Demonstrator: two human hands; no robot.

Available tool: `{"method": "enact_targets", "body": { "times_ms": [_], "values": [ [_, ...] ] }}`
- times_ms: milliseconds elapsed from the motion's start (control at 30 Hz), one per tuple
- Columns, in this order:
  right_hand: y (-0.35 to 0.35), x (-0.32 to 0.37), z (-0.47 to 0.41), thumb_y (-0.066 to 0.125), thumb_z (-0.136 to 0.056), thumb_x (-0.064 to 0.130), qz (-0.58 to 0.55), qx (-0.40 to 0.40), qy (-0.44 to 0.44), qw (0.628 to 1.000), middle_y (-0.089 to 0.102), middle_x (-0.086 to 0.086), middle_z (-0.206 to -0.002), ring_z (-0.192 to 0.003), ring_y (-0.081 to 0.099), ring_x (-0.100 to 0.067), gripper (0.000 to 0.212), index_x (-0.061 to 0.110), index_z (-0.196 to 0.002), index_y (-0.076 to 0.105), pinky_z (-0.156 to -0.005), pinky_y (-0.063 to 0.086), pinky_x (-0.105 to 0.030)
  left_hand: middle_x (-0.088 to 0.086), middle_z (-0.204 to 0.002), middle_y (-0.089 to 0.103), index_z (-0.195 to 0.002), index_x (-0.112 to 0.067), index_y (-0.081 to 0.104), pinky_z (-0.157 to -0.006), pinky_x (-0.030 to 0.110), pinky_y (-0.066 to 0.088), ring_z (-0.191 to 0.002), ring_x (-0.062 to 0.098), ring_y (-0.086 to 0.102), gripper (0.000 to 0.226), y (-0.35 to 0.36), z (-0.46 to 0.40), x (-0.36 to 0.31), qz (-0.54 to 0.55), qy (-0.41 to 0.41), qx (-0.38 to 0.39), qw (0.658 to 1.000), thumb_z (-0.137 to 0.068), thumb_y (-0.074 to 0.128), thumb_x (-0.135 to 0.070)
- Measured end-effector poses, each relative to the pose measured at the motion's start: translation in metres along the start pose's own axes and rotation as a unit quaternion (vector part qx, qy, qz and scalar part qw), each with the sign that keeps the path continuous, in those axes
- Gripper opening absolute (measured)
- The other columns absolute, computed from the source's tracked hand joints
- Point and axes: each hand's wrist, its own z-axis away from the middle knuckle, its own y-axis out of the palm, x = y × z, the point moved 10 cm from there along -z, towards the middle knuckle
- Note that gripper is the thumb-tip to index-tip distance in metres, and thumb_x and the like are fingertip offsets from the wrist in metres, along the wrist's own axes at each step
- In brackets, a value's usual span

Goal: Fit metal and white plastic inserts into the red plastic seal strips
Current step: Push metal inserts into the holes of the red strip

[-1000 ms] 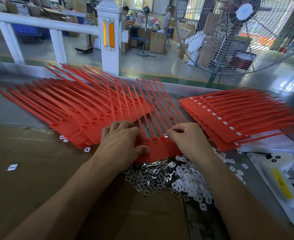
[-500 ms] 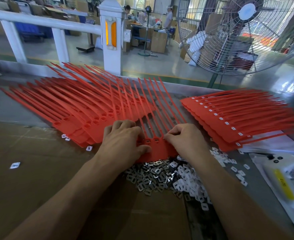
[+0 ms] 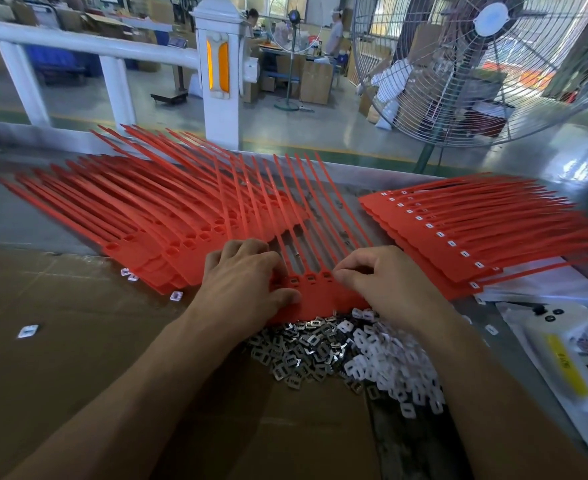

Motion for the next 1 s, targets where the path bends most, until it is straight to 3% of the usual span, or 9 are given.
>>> {"method": "enact_targets", "body": {
  "times_ms": [133, 233, 500, 633, 767, 933, 1000],
  "values": [
    [0.013, 0.014, 0.014, 0.079, -0.09, 0.035, 0.008, 0.124, -0.061, 0.99, 0.074, 0.022, -0.088, -0.083, 0.068, 0.005, 0.005, 0.039, -0.087, 0.078, -0.076, 0.048, -0.023, -0.012, -0.149, 0.04, -0.119, -0.041, 0.063, -0.113, 0.04, 0.015, -0.14, 0.015, 0.023, 0.044, 0.0, 0.001, -0.001, -0.005, 0.0, -0.002, 1.0, -0.084, 0.063, -0.068],
    [0.022, 0.022, 0.021, 0.084, -0.085, 0.034, 0.027, 0.174, -0.102, 0.979, 0.073, 0.019, -0.089, -0.077, 0.066, 0.001, 0.01, 0.039, -0.09, 0.078, -0.07, 0.047, -0.019, -0.012, -0.149, 0.041, -0.117, -0.041, 0.064, -0.113, 0.041, 0.016, -0.14, 0.015, 0.023, 0.042, 0.0, 0.001, -0.001, -0.007, 0.0, -0.001, 1.0, -0.084, 0.063, -0.067],
    [0.031, 0.029, 0.021, 0.085, -0.083, 0.033, 0.08, 0.168, -0.146, 0.972, 0.068, 0.017, -0.089, -0.081, 0.064, -0.002, 0.01, 0.032, -0.083, 0.075, -0.073, 0.051, -0.022, -0.013, -0.148, 0.041, -0.117, -0.041, 0.064, -0.114, 0.041, 0.016, -0.14, 0.015, 0.023, 0.042, -0.001, 0.001, -0.003, -0.007, 0.0, -0.002, 1.0, -0.084, 0.063, -0.066],
    [0.029, 0.03, 0.024, 0.081, -0.087, 0.031, 0.069, 0.174, -0.143, 0.972, 0.07, 0.019, -0.088, -0.076, 0.065, 0.001, 0.009, 0.033, -0.084, 0.073, -0.065, 0.049, -0.016, -0.013, -0.149, 0.04, -0.119, -0.041, 0.063, -0.114, 0.041, 0.016, -0.14, 0.014, 0.023, 0.042, -0.002, 0.002, -0.003, -0.002, 0.0, -0.001, 1.0, -0.085, 0.063, -0.066],
    [0.018, 0.026, 0.021, 0.076, -0.09, 0.026, 0.006, 0.132, -0.12, 0.984, 0.072, 0.014, -0.078, -0.061, 0.062, 0.002, 0.012, 0.034, -0.084, 0.069, -0.055, 0.048, -0.013, -0.013, -0.148, 0.04, -0.119, -0.041, 0.063, -0.114, 0.04, 0.016, -0.14, 0.014, 0.023, 0.042, -0.002, 0.002, -0.003, -0.002, -0.002, 0.001, 1.0, -0.085, 0.063, -0.066],
    [-0.004, 0.009, 0.008, 0.075, -0.092, 0.021, -0.075, 0.009, -0.084, 0.994, 0.074, 0.011, -0.083, -0.076, 0.069, -0.006, 0.015, 0.035, -0.088, 0.072, -0.07, 0.053, -0.019, -0.014, -0.147, 0.04, -0.118, -0.041, 0.064, -0.114, 0.04, 0.015, -0.139, 0.014, 0.023, 0.043, -0.001, 0.001, -0.003, 0.001, -0.001, 0.004, 1.0, -0.085, 0.063, -0.067],
    [-0.01, 0.001, 0.004, 0.076, -0.092, 0.021, -0.099, -0.023, -0.063, 0.993, 0.076, 0.012, -0.086, -0.076, 0.07, -0.005, 0.017, 0.037, -0.089, 0.075, -0.067, 0.053, -0.015, -0.014, -0.147, 0.04, -0.118, -0.04, 0.064, -0.114, 0.04, 0.014, -0.139, 0.014, 0.022, 0.043, -0.001, 0.001, -0.003, 0.004, 0.001, 0.004, 1.0, -0.084, 0.063, -0.067]
  ]
}}
